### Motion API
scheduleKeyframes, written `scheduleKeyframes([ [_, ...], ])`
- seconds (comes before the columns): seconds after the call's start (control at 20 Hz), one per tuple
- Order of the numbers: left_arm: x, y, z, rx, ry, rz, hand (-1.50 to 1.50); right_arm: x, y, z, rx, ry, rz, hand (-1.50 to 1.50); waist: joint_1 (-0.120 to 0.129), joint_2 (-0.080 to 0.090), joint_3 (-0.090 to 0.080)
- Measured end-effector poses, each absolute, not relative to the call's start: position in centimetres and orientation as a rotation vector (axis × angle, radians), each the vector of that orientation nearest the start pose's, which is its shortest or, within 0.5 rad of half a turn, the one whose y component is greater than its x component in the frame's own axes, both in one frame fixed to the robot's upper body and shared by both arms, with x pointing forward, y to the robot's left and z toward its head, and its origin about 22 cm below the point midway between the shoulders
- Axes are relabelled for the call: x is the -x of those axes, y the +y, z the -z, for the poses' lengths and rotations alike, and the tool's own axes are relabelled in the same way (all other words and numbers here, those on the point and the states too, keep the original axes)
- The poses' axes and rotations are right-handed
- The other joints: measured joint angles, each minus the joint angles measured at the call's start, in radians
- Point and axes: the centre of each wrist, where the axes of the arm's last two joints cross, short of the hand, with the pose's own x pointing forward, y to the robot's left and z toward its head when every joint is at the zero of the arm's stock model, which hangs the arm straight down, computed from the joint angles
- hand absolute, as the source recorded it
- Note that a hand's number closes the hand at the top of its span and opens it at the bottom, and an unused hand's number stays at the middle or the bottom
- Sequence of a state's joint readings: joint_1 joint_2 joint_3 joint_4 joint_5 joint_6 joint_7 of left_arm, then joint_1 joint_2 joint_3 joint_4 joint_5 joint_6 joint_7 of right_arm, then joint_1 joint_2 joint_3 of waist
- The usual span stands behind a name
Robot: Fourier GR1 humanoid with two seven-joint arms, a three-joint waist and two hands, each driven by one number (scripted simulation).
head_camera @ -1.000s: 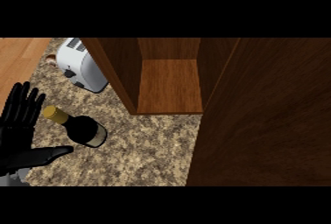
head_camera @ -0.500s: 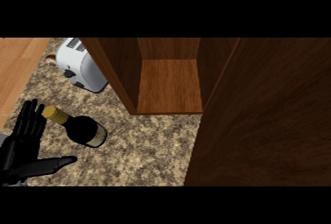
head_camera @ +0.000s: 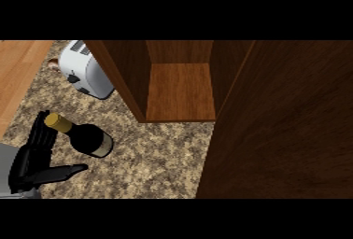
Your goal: Pick up the wine, place it into the cabinet and close the cabinet
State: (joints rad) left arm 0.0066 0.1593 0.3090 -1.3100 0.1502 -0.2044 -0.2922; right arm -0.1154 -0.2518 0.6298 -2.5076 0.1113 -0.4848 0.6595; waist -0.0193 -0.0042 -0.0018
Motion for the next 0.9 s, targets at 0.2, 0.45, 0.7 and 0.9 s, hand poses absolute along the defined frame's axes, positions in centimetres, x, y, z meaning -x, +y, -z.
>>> scheduleKeyframes([
  [0.2, -22.3, 34.9, 5.9, -0.104, -1.645, -0.159, -1.50, -11.8, -14.9, -19.7, -0.311, -1.828, -0.159, -1.50, -0.002, 0.000, 0.000],
  [0.45, -22.4, 35.3, 7.8, -0.081, -1.622, -0.161, -1.50, -11.7, -15.1, -19.5, -0.286, -1.836, -0.169, -1.50, -0.005, 0.000, 0.000],
  [0.7, -22.8, 35.2, 9.4, 0.000, -1.586, -0.186, -1.50, -11.7, -15.3, -19.3, -0.262, -1.840, -0.173, -1.50, -0.004, 0.000, 0.000],
  [0.9, -23.2, 35.0, 10.6, 0.056, -1.571, -0.183, -1.50, -11.7, -15.2, -19.3, -0.268, -1.842, -0.170, -1.50, -0.004, 0.001, 0.000],
])
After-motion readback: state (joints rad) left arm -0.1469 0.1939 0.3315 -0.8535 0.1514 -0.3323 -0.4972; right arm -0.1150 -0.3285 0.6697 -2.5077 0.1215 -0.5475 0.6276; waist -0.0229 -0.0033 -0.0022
